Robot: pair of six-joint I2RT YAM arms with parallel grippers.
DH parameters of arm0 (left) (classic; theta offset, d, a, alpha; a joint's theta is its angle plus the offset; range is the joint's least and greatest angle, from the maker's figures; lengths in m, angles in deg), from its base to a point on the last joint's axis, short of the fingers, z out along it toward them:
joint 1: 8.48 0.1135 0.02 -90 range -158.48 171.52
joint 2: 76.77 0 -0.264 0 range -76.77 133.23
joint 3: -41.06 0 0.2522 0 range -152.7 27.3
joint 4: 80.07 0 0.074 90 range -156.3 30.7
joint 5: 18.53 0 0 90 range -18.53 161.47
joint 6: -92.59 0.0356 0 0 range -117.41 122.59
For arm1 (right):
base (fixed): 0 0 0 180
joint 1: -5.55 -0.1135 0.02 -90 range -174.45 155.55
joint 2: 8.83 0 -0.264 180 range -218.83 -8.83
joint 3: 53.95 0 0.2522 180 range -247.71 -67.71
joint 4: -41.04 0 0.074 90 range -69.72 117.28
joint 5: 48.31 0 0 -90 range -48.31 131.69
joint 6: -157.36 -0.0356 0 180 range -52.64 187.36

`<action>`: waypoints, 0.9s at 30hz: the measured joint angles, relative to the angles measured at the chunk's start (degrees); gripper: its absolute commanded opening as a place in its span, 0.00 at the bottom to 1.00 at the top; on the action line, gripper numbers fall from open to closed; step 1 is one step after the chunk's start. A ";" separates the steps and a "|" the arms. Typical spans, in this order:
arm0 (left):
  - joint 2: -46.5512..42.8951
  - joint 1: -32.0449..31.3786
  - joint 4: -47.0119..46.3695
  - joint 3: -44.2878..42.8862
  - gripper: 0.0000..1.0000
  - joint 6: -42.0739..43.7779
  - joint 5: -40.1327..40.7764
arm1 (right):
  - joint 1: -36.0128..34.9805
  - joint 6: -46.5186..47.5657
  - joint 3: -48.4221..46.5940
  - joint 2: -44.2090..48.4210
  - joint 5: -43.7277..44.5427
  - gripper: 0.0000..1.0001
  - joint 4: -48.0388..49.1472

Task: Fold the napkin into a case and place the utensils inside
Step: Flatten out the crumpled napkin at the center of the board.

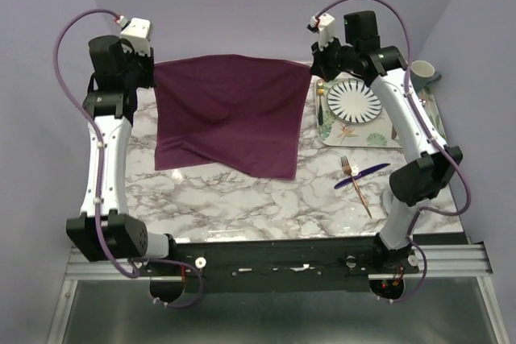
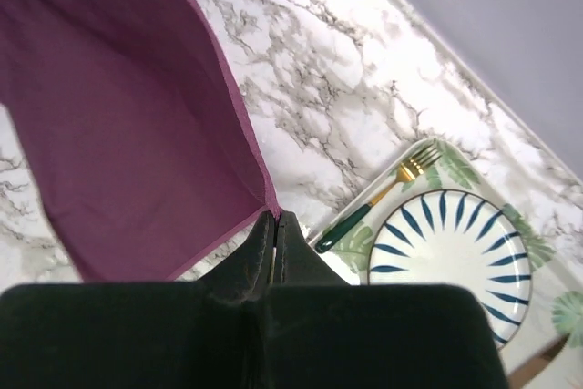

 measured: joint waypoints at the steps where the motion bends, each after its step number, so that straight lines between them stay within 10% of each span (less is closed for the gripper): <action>1: -2.84 0.15 -0.33 1.31 0.00 -0.26 -0.04 | 0.00 0.13 0.55 1.20 0.09 0.01 0.20; 27: -44.33 0.63 -2.45 11.06 0.00 -8.98 5.33 | -13.60 0.74 21.27 44.68 1.73 0.01 6.43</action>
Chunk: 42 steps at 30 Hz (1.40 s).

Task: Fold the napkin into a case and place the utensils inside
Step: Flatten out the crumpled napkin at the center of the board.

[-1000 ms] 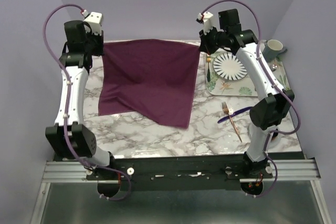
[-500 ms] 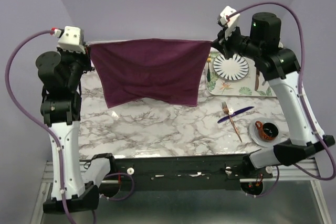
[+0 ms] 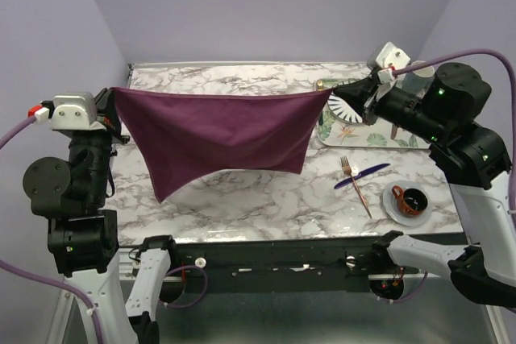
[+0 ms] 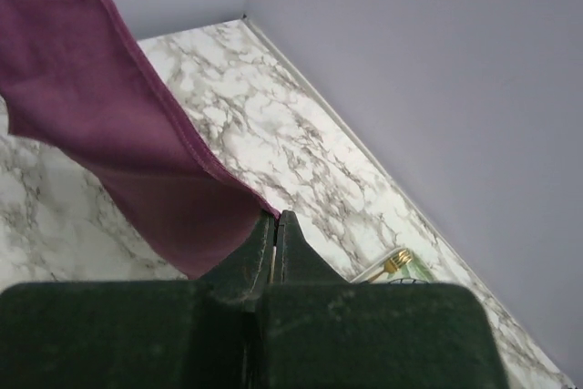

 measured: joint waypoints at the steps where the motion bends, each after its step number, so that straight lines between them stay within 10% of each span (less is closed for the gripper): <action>1: 0.02 0.00 -0.02 -0.85 0.00 -0.13 0.28 | -0.11 -0.87 -0.59 0.26 0.22 0.01 0.17; 12: 8.81 0.00 -1.29 -5.05 0.00 0.09 1.84 | -0.24 -5.77 -10.34 -9.75 5.25 0.01 0.44; 26: 42.40 0.02 -15.74 9.55 0.00 4.11 1.90 | 7.91 -4.81 -13.14 -46.60 12.63 0.01 4.59; 42: 81.72 0.92 -18.36 -11.26 0.00 4.52 -5.99 | 9.70 -1.46 -26.86 -74.18 13.33 0.01 10.47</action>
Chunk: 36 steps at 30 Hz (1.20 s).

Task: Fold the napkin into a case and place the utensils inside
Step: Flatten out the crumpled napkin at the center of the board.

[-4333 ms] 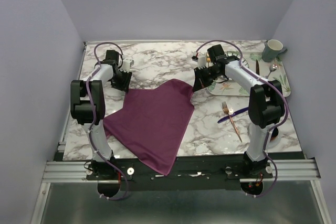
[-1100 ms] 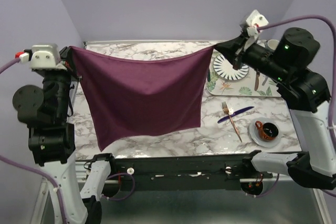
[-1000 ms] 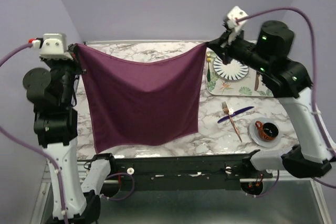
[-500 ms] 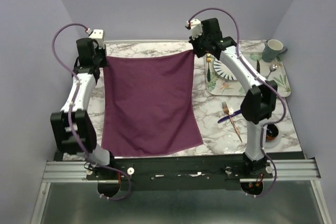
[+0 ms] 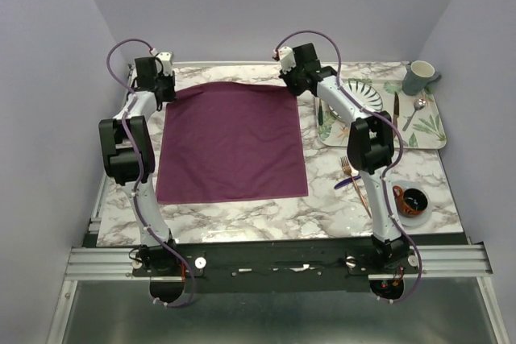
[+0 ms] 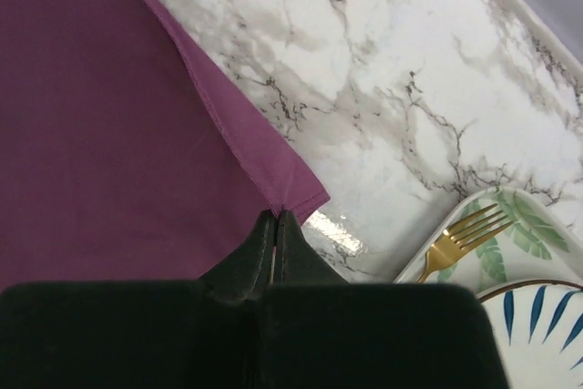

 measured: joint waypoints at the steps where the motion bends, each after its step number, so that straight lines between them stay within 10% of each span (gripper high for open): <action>1: 0.15 0.22 0.26 -0.15 0.00 -0.02 -0.48 | 0.07 0.11 0.00 0.00 0.09 0.01 0.52; 21: -2.32 3.54 5.03 1.55 0.00 4.07 -5.38 | 0.33 2.21 4.24 2.45 1.79 0.01 4.46; 36: 15.21 3.34 10.03 -25.05 0.00 -0.59 -5.75 | 0.33 7.37 -5.40 -8.02 13.79 0.01 14.78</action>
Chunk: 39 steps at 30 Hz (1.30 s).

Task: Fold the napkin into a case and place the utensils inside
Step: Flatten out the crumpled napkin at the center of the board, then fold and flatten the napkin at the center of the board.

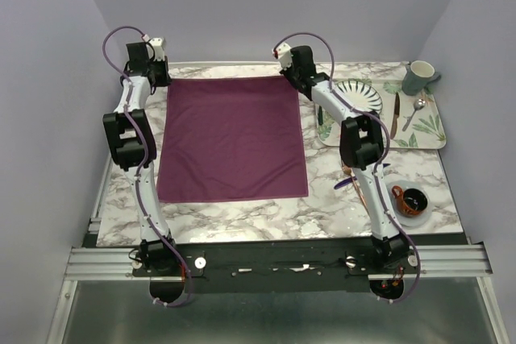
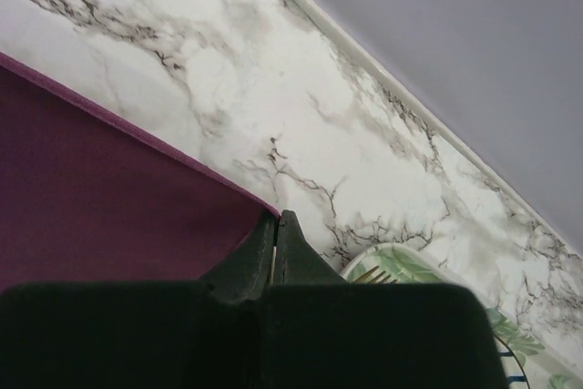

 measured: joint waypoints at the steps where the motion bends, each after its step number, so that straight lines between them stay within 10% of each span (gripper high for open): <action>1: 1.09 -0.02 1.29 -2.21 0.00 -0.04 0.02 | 0.00 0.79 0.00 -0.74 0.35 0.01 0.42; 12: 6.05 -1.53 8.90 -11.82 0.00 0.66 1.75 | -0.79 6.25 2.12 -2.38 1.57 0.01 5.92; 39: -39.06 7.80 17.64 44.94 0.00 23.91 -10.99 | -4.94 0.76 59.01 45.59 -19.28 0.01 -5.64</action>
